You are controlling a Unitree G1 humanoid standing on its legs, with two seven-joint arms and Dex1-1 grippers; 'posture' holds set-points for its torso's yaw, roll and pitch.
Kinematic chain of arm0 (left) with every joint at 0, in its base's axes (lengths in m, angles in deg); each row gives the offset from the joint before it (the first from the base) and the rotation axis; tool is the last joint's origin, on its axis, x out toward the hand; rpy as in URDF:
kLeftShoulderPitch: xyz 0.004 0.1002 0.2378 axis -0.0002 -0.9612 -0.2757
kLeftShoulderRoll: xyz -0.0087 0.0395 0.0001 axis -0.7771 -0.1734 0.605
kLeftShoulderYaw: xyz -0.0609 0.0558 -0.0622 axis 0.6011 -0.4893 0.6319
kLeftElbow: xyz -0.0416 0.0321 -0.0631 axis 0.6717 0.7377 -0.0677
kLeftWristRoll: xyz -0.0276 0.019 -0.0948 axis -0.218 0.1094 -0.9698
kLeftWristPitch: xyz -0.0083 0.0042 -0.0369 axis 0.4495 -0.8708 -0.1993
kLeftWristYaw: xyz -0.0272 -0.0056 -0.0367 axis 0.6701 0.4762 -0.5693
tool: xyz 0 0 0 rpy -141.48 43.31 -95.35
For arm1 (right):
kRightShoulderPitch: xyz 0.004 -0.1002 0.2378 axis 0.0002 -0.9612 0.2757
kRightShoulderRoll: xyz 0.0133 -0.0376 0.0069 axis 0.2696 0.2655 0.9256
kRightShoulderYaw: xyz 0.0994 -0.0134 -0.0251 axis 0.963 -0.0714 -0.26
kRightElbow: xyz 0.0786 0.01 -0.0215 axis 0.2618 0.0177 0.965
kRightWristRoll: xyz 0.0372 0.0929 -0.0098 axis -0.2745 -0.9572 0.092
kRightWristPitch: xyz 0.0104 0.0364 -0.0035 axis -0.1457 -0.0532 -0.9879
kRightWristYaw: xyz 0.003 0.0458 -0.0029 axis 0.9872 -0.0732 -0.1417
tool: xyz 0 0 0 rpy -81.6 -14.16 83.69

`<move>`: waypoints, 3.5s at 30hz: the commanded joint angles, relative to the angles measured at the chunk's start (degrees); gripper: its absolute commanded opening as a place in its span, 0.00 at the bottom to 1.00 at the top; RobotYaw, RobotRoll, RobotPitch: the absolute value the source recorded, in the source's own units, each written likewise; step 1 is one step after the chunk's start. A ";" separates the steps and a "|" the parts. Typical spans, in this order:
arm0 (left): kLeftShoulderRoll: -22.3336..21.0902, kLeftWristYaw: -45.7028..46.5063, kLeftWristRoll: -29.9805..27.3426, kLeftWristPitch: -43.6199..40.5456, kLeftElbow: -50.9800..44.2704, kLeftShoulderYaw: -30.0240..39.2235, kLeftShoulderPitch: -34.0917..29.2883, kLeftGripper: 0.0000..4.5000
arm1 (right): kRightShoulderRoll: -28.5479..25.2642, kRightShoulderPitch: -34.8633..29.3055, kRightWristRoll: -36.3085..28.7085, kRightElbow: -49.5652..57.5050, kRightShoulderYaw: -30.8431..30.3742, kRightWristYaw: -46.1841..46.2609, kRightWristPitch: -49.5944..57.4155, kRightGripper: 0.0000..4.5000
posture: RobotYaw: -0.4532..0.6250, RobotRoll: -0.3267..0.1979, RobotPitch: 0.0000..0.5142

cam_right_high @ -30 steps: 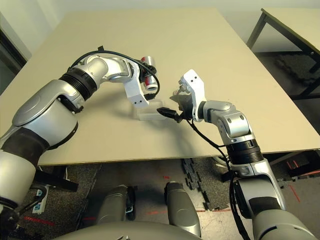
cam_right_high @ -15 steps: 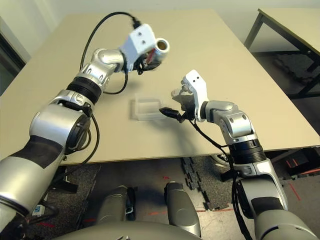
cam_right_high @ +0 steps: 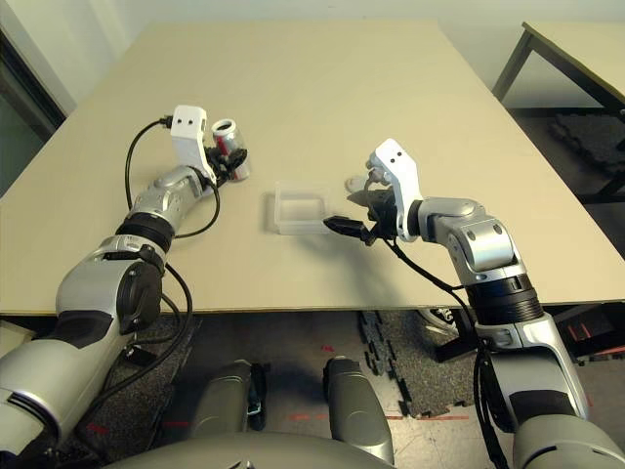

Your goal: Pour the medicine from the bottle into the box.

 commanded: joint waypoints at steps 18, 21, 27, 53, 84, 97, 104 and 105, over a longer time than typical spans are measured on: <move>-14.28 2.05 60.19 39.66 -5.34 -59.51 20.71 0.53 | 1.80 -0.31 -0.27 -1.47 0.53 2.05 -0.80 1.00 | 0.29 0.62 0.13; -13.19 5.98 65.50 40.45 -4.44 -63.99 23.07 0.53 | 2.87 -0.04 -0.25 -2.35 0.50 2.55 -1.35 1.00 | 0.29 0.62 0.12; -7.62 12.93 70.97 39.35 -1.69 -68.34 25.97 0.53 | 4.02 0.49 -0.05 -3.83 0.62 2.99 -2.17 1.00 | 0.28 0.62 0.11; -1.24 -16.85 26.39 21.06 4.75 -30.12 18.18 0.53 | 3.05 -0.37 -0.14 -4.32 1.19 2.88 -2.42 1.00 | 0.27 0.62 0.13; -1.20 10.97 1.91 5.44 3.55 -1.77 -0.47 0.53 | 1.85 -2.02 -0.79 -2.18 1.41 3.34 -0.71 1.00 | 0.26 0.62 0.14; -8.98 8.36 54.69 41.88 -1.66 -54.78 26.80 0.53 | 2.63 -0.19 0.03 -4.28 -0.05 2.23 -1.79 1.00 | 0.30 0.62 0.11; -7.23 13.73 69.63 46.19 -2.36 -70.24 26.56 0.53 | 5.66 1.61 0.61 -7.54 0.05 3.31 -3.74 1.00 | 0.28 0.62 0.09; -6.87 14.34 69.87 46.07 -1.92 -70.54 26.09 0.53 | 5.84 1.95 0.77 -8.14 0.08 3.40 -4.09 1.00 | 0.27 0.62 0.09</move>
